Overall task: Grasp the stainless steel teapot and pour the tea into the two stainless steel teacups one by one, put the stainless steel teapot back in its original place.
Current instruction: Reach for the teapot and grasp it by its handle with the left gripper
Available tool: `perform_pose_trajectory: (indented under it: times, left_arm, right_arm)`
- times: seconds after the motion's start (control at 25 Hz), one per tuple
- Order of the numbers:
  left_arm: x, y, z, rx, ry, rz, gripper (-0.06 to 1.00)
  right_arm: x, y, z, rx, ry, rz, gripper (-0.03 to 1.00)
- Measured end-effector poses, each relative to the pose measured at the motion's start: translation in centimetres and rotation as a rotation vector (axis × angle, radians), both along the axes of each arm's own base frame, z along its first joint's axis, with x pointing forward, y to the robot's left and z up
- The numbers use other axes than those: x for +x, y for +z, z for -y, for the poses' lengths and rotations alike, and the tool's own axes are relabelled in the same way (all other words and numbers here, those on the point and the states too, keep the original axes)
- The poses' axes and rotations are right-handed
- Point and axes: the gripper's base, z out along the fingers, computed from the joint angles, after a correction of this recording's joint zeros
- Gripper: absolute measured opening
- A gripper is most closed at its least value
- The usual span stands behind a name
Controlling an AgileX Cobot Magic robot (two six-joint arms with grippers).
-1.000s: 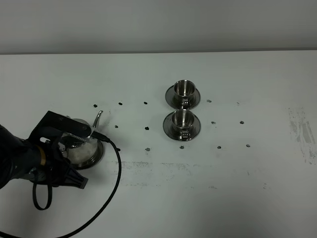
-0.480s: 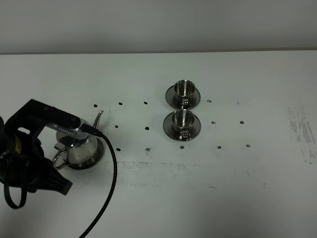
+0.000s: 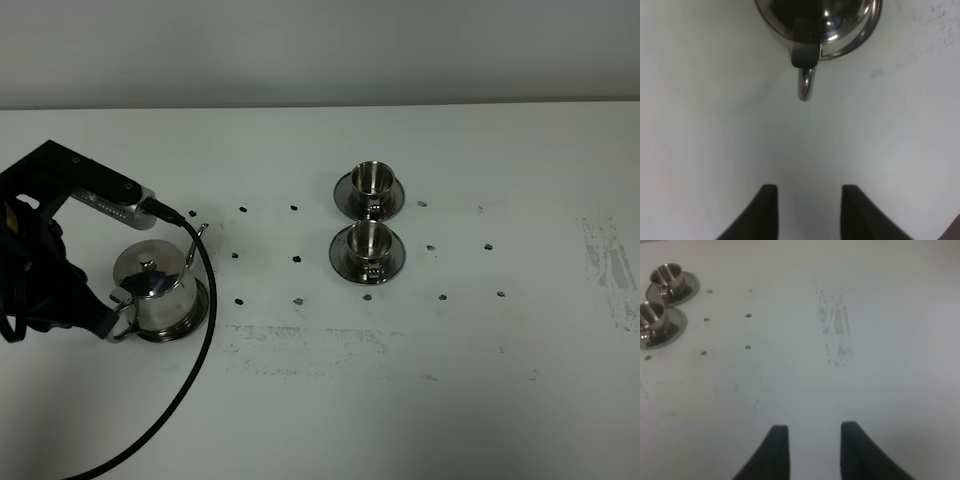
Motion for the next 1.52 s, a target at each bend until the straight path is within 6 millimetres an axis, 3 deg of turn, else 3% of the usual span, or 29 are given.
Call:
perform_pose_trajectory:
  times: [0.2,0.36,1.12,1.52]
  left_arm:
    - [1.4,-1.4,-0.5,-0.031,0.037,-0.012,0.51]
    - [2.1,-1.8,-1.0,-0.049,0.039,0.003,0.56]
    - [5.3,-5.4,-0.7,-0.09,-0.054,-0.056,0.55]
    - [5.7,-6.8,0.8,-0.09,-0.076,-0.07,0.52]
  right_arm:
    - [0.0,0.0,0.0,0.0,0.0,0.0,0.28]
    - [0.0,0.0,0.0,0.0,0.0,0.0,0.28]
    - [0.0,0.0,0.0,0.0,0.0,0.0,0.28]
    - [0.0,0.0,0.0,0.0,0.0,0.0,0.28]
